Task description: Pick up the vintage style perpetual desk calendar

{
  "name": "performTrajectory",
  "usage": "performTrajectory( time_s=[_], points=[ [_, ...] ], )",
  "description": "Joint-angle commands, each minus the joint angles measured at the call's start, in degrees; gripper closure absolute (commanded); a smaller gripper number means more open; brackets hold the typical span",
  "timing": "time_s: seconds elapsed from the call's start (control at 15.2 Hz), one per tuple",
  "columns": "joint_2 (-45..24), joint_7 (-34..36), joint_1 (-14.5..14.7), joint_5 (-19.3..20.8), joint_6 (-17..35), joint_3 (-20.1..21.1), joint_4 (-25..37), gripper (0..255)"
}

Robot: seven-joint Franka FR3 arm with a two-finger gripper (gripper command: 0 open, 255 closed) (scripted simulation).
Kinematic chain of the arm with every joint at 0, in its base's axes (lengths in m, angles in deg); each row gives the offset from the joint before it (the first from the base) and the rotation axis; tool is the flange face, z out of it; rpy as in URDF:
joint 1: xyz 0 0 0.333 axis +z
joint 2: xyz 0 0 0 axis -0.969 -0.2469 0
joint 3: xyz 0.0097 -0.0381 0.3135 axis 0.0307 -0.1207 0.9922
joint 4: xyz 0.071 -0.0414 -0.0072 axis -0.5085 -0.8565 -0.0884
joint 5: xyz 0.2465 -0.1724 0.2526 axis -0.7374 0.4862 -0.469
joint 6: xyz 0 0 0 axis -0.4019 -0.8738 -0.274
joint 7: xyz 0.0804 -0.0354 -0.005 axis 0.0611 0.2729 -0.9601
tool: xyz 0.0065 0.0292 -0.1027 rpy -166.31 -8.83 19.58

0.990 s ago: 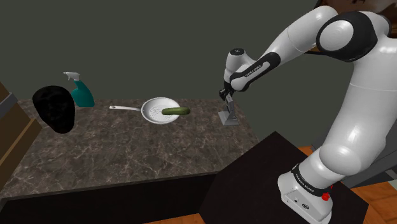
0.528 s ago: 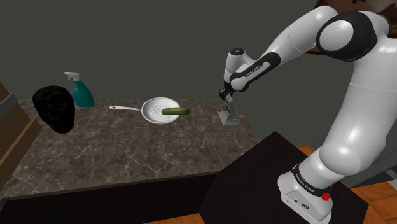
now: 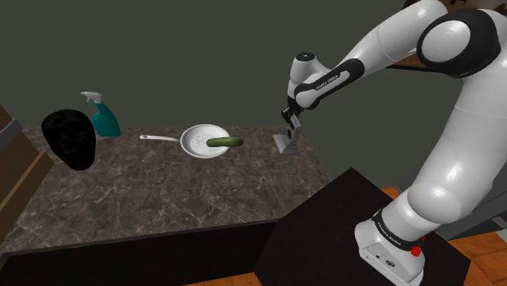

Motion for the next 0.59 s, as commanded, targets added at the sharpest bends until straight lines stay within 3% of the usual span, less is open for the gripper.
performTrajectory(
  time_s=[0.0,0.53],
  points=[
    [1.6,-0.8,-0.2,-0.6,-1.2,0.2,-0.2,255],
    [4.9,-2.8,-0.4,-2.3,-5.0,0.8,0.4,255]
  ],
)
